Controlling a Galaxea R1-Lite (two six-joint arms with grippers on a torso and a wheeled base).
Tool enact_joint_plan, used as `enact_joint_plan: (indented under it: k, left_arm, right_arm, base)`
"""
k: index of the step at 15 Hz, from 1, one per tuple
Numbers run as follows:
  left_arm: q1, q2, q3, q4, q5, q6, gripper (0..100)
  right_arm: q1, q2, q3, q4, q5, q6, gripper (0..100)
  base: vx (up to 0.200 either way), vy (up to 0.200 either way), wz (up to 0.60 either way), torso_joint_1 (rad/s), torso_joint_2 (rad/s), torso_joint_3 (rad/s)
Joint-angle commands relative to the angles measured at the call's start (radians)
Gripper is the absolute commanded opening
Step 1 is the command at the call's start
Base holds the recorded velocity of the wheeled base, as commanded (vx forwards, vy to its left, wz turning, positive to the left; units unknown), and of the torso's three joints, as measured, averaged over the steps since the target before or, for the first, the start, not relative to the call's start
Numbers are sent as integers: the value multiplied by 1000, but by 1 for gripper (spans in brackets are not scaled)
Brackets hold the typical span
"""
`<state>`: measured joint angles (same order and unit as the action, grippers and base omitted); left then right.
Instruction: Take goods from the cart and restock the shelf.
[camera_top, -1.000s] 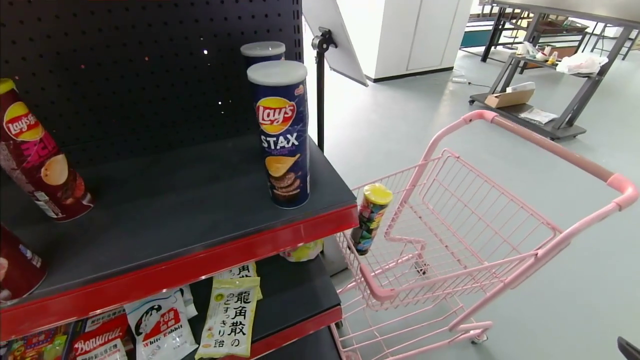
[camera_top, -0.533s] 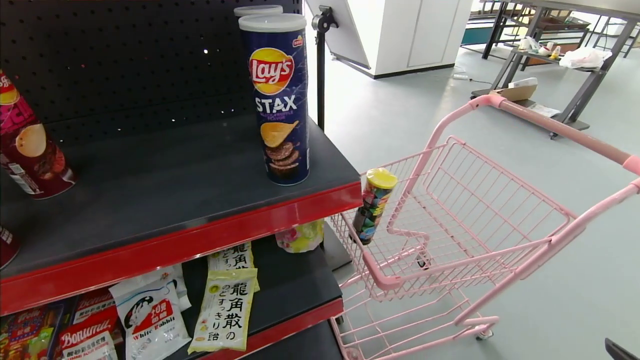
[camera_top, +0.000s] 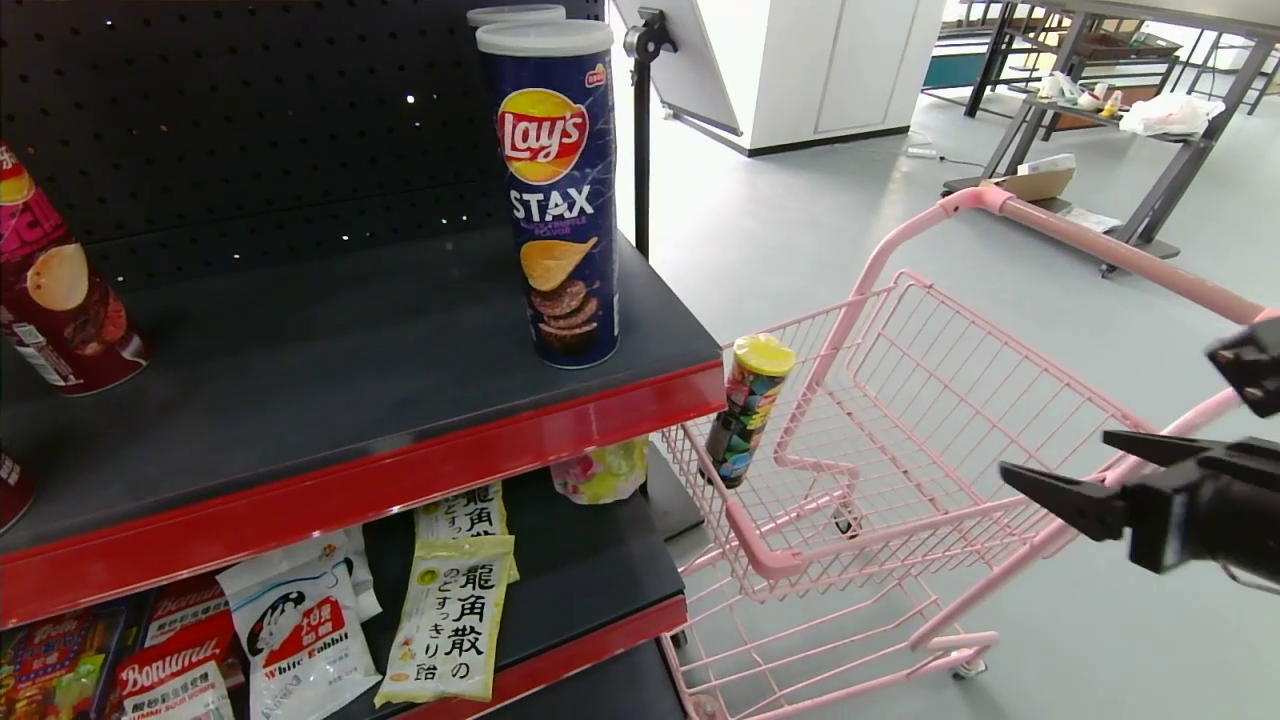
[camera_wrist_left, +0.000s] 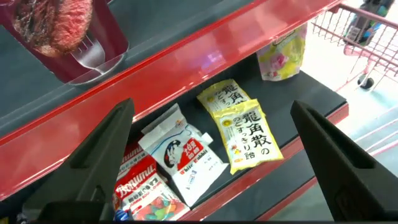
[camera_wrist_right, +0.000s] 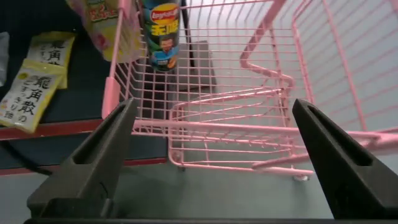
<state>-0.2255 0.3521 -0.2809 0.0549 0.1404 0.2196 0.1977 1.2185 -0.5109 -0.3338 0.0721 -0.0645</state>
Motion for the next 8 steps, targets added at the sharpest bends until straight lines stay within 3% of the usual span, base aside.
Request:
enact_joint_plan:
  k: [1, 5, 8]
  left_arm:
    - [0, 71, -20, 0, 5, 0, 100]
    - [0, 114, -55, 2, 5, 0, 100]
    - [0, 128, -60, 2, 1, 0, 100]
  right_arm:
    - [49, 388, -135, -148, 143, 64, 100]
    - [49, 628, -336, -165, 261, 68, 100]
    - [54, 705, -410, -169, 376, 60, 100]
  base:
    - [0, 0, 0, 0, 0, 0]
    - [0, 0, 0, 0, 0, 0]
    - [0, 0, 0, 0, 0, 0]
